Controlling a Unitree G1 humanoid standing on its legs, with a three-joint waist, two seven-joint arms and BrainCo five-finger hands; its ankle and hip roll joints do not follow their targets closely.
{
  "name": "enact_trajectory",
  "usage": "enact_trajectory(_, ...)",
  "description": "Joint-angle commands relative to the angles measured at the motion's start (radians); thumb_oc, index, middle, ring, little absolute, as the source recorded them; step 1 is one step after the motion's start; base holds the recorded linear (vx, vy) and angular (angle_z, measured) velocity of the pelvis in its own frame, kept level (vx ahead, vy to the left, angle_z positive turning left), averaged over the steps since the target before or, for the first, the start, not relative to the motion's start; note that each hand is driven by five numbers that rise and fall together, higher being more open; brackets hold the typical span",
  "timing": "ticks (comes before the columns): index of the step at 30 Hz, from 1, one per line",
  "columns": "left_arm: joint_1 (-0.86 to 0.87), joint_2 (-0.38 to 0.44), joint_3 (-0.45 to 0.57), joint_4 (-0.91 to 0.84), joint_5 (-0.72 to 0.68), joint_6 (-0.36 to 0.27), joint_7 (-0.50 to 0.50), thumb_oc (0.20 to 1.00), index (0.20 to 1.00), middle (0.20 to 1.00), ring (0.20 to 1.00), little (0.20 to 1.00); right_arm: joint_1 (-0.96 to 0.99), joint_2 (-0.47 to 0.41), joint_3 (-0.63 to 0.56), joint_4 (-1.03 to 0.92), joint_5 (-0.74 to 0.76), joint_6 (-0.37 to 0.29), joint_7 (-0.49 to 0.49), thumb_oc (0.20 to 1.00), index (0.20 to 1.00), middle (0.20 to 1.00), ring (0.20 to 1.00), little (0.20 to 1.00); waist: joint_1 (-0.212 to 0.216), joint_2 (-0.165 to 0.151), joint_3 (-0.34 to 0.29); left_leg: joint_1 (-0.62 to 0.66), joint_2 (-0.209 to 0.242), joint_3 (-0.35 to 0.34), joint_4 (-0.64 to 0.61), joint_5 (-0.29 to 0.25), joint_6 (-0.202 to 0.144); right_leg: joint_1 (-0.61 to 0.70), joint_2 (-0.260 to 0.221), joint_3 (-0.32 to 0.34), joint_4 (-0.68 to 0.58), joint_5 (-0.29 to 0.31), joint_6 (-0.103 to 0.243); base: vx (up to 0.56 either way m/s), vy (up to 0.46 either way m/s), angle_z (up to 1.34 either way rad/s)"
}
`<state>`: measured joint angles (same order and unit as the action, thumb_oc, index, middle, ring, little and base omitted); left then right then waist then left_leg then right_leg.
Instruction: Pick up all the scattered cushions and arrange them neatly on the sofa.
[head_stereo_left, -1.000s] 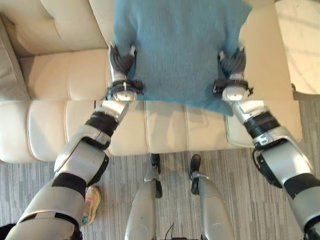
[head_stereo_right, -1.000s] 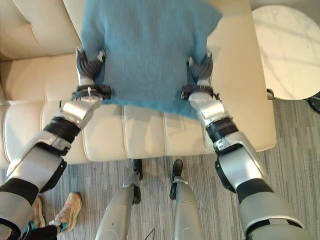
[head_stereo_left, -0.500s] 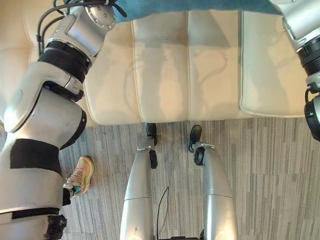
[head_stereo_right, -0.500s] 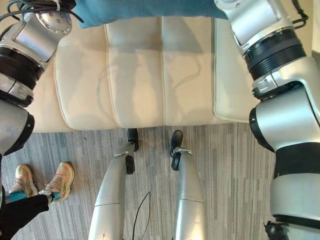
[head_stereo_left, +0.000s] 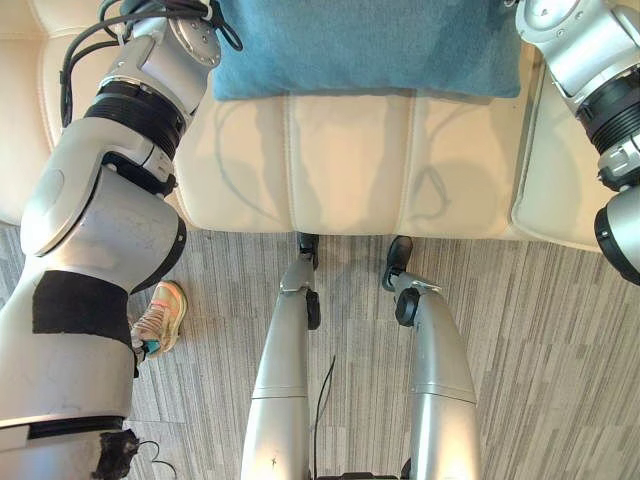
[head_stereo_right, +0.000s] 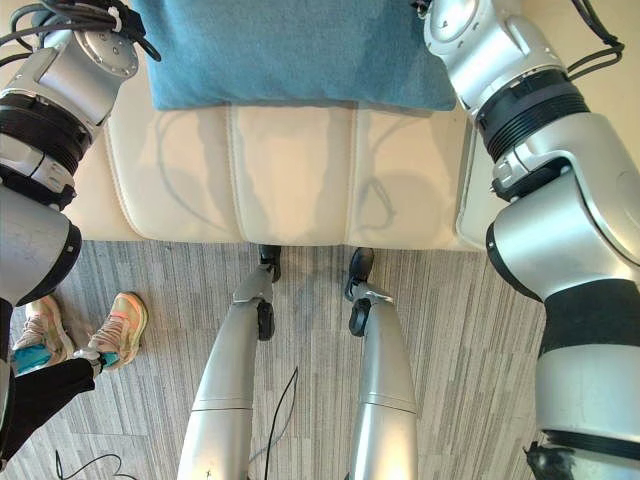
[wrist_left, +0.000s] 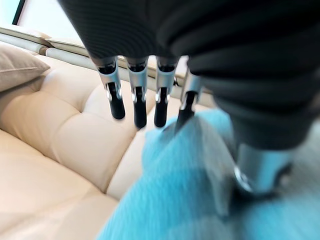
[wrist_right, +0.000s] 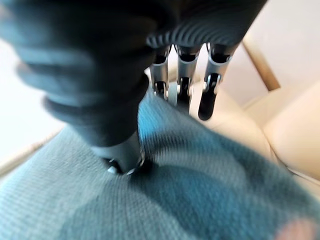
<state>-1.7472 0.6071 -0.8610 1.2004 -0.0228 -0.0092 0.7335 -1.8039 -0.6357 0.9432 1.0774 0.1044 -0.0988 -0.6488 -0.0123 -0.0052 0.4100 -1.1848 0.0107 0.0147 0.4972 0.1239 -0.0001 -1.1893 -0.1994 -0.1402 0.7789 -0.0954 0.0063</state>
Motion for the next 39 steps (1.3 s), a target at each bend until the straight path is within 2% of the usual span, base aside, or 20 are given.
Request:
enact_trajectory(1,-0.098,-0.054,0.009,0.014,-0.029,-0.062,0.005,1.000,1.000,1.000,1.000,1.000,-0.049,0.068,0.008,0.026,0.013,-0.055,-0.012,1.000,1.000,1.000,1.000,1.000,0.022,-0.032,-0.086,0.079,-0.039,0.030,0.106,-0.232,0.006,0.116,0.052,0.026,-0.165,-0.055,0.050,0.01,0.012,0.03)
enact_trajectory(2,-0.096,-0.057,0.018,0.018,-0.049,-0.066,-0.003,1.000,1.000,1.000,1.000,1.000,-0.048,0.065,0.005,0.031,0.019,-0.054,-0.010,1.000,1.000,1.000,1.000,1.000,0.023,-0.032,-0.085,0.082,-0.039,0.030,0.105,-0.233,0.006,0.120,0.052,0.026,-0.167,-0.055,0.049,0.00,0.000,0.00)
enact_trajectory(3,-0.080,-0.074,0.076,0.005,-0.159,-0.095,-0.023,1.000,1.000,1.000,1.000,1.000,-0.032,0.057,-0.020,0.035,0.050,-0.045,-0.002,1.000,1.000,1.000,1.000,1.000,0.023,-0.032,-0.076,0.107,-0.041,0.032,0.089,-0.232,0.005,0.144,0.054,0.025,-0.183,-0.047,0.050,0.00,0.000,0.00)
enact_trajectory(4,-0.079,-0.074,0.076,0.004,-0.160,-0.096,-0.023,1.000,1.000,1.000,1.000,1.000,-0.031,0.057,-0.020,0.034,0.051,-0.044,-0.002,1.000,1.000,1.000,1.000,1.000,0.024,-0.031,-0.075,0.111,-0.041,0.032,0.087,-0.232,0.005,0.148,0.054,0.025,-0.185,-0.046,0.050,-0.02,0.013,0.05)
enact_trajectory(5,-0.054,-0.083,0.138,-0.008,-0.301,-0.139,-0.086,1.000,1.000,1.000,1.000,1.000,-0.014,0.057,-0.041,0.039,0.084,-0.026,0.023,1.000,1.000,1.000,1.000,1.000,0.022,-0.031,-0.067,0.135,-0.043,0.032,0.069,-0.227,0.002,0.173,0.056,0.025,-0.206,-0.038,0.054,-0.01,0.007,0.05)
enact_trajectory(6,-0.053,-0.082,0.139,-0.009,-0.303,-0.139,-0.087,1.000,1.000,1.000,1.000,1.000,-0.013,0.057,-0.040,0.038,0.084,-0.025,0.023,1.000,1.000,1.000,1.000,1.000,0.022,-0.031,-0.066,0.139,-0.043,0.032,0.067,-0.226,0.002,0.176,0.056,0.025,-0.209,-0.037,0.054,-0.03,0.021,0.04)
enact_trajectory(7,-0.031,-0.088,0.196,-0.014,-0.434,-0.175,-0.117,1.000,1.000,1.000,1.000,1.000,0.010,0.062,-0.064,0.029,0.102,-0.014,0.025,1.000,1.000,1.000,1.000,1.000,0.016,-0.029,-0.059,0.169,-0.042,0.031,0.037,-0.217,-0.001,0.206,0.061,0.025,-0.238,-0.028,0.056,0.00,0.000,0.00)
enact_trajectory(8,-0.029,-0.087,0.196,-0.014,-0.436,-0.176,-0.119,1.000,1.000,1.000,1.000,1.000,0.012,0.062,-0.064,0.027,0.102,-0.013,0.024,1.000,1.000,1.000,1.000,1.000,0.016,-0.028,-0.057,0.175,-0.041,0.031,0.033,-0.216,-0.001,0.211,0.062,0.025,-0.242,-0.026,0.056,-0.03,0.019,-0.09)
enact_trajectory(9,0.009,-0.095,0.267,-0.075,-0.564,-0.232,-0.137,1.000,1.000,1.000,1.000,1.000,0.044,0.063,-0.106,-0.008,0.097,-0.006,0.004,1.000,1.000,1.000,1.000,1.000,0.015,-0.022,-0.044,0.216,-0.043,0.032,-0.009,-0.202,-0.006,0.248,0.066,0.024,-0.278,-0.012,0.062,-0.02,0.004,-0.11)
enact_trajectory(16,0.191,-0.041,0.377,-0.246,-0.625,-0.290,-0.162,1.000,1.000,1.000,1.000,1.000,0.207,0.067,-0.239,-0.151,0.033,0.020,-0.015,1.000,1.000,1.000,1.000,1.000,0.014,-0.008,-0.026,0.364,-0.047,0.030,-0.126,-0.166,-0.010,0.390,0.082,0.018,-0.384,0.013,0.069,-0.02,-0.011,-0.14)
enact_trajectory(19,0.372,-0.001,0.462,-0.371,-0.634,-0.310,-0.185,1.000,1.000,1.000,1.000,1.000,0.377,0.113,-0.375,-0.293,0.089,-0.011,0.009,1.000,1.000,1.000,1.000,1.000,0.013,-0.005,-0.016,0.470,-0.045,0.029,-0.187,-0.157,-0.014,0.490,0.089,0.015,-0.434,0.022,0.072,0.00,-0.004,-0.03)
enact_trajectory(20,0.429,0.013,0.482,-0.397,-0.606,-0.304,-0.178,1.000,1.000,1.000,1.000,1.000,0.432,0.126,-0.405,-0.319,0.095,-0.014,0.021,1.000,1.000,1.000,1.000,1.000,0.013,-0.004,-0.024,0.499,-0.044,0.031,-0.209,-0.148,-0.012,0.517,0.090,0.011,-0.454,0.030,0.071,0.05,0.014,-0.03)
enact_trajectory(21,0.587,0.022,0.544,-0.489,-0.594,-0.305,-0.201,1.000,1.000,1.000,1.000,1.000,0.580,0.167,-0.483,-0.420,0.122,-0.036,0.067,1.000,1.000,1.000,1.000,1.000,0.012,-0.007,-0.024,0.586,-0.039,0.035,-0.265,-0.140,-0.016,0.601,0.092,0.006,-0.501,0.039,0.073,0.03,0.010,-0.04)
enact_trajectory(24,0.678,0.029,0.570,-0.519,-0.580,-0.291,-0.224,1.000,1.000,1.000,1.000,1.000,0.670,0.178,-0.508,-0.458,0.166,-0.045,0.117,1.000,1.000,1.000,1.000,1.000,0.011,-0.008,-0.032,0.634,-0.037,0.036,-0.300,-0.128,-0.018,0.648,0.093,0.001,-0.534,0.051,0.075,0.04,0.010,-0.08)
enact_trajectory(25,0.833,0.001,0.632,-0.547,-0.599,-0.280,-0.260,1.000,1.000,1.000,1.000,1.000,0.819,0.203,-0.528,-0.515,0.248,-0.050,0.220,1.000,1.000,1.000,1.000,1.000,0.008,-0.014,-0.047,0.725,-0.031,0.045,-0.363,-0.116,-0.026,0.734,0.098,-0.002,-0.590,0.064,0.079,0.07,0.026,-0.05)
enact_trajectory(26,0.905,0.007,0.646,-0.577,-0.599,-0.268,-0.299,1.000,1.000,1.000,1.000,1.000,0.886,0.185,-0.535,-0.543,0.274,-0.038,0.269,1.000,1.000,1.000,1.000,1.000,0.004,-0.017,-0.063,0.755,-0.030,0.048,-0.384,-0.109,-0.027,0.767,0.097,-0.007,-0.616,0.073,0.081,0.10,0.030,0.01)
enact_trajectory(32,1.427,-0.103,0.770,-0.727,-0.554,-0.215,-0.450,1.000,1.000,1.000,1.000,1.000,1.366,0.209,-0.608,-0.653,0.303,0.007,0.479,1.000,1.000,1.000,1.000,1.000,-0.005,-0.018,-0.139,0.985,-0.017,0.084,-0.529,-0.086,-0.031,0.979,0.112,-0.012,-0.759,0.109,0.098,0.08,0.043,-0.12)
enact_trajectory(35,1.646,-0.160,0.805,-0.713,-0.472,-0.169,-0.546,1.000,1.000,1.000,1.000,1.000,1.604,0.224,-0.692,-0.640,0.239,0.026,0.554,1.000,1.000,1.000,1.000,1.000,-0.013,-0.014,-0.210,1.081,-0.016,0.107,-0.584,-0.087,-0.027,1.069,0.118,-0.011,-0.824,0.129,0.111,0.04,0.095,-0.12)
enact_trajectory(38,1.700,-0.191,0.797,-0.657,-0.434,-0.151,-0.578,1.000,1.000,1.000,1.000,1.000,1.668,0.238,-0.714,-0.587,0.209,0.029,0.577,1.000,1.000,1.000,1.000,1.000,-0.018,-0.012,-0.240,1.108,-0.017,0.120,-0.584,-0.101,-0.023,1.104,0.117,-0.012,-0.848,0.136,0.114,0.01,0.085,-0.18)
enact_trajectory(39,1.740,-0.231,0.800,-0.567,-0.415,-0.127,-0.610,1.000,1.000,1.000,1.000,1.000,1.725,0.248,-0.732,-0.523,0.163,0.044,0.592,1.000,1.000,1.000,1.000,1.000,-0.021,-0.011,-0.264,1.132,-0.022,0.119,-0.584,-0.109,-0.017,1.133,0.112,-0.015,-0.860,0.140,0.118,-0.02,0.095,-0.15)
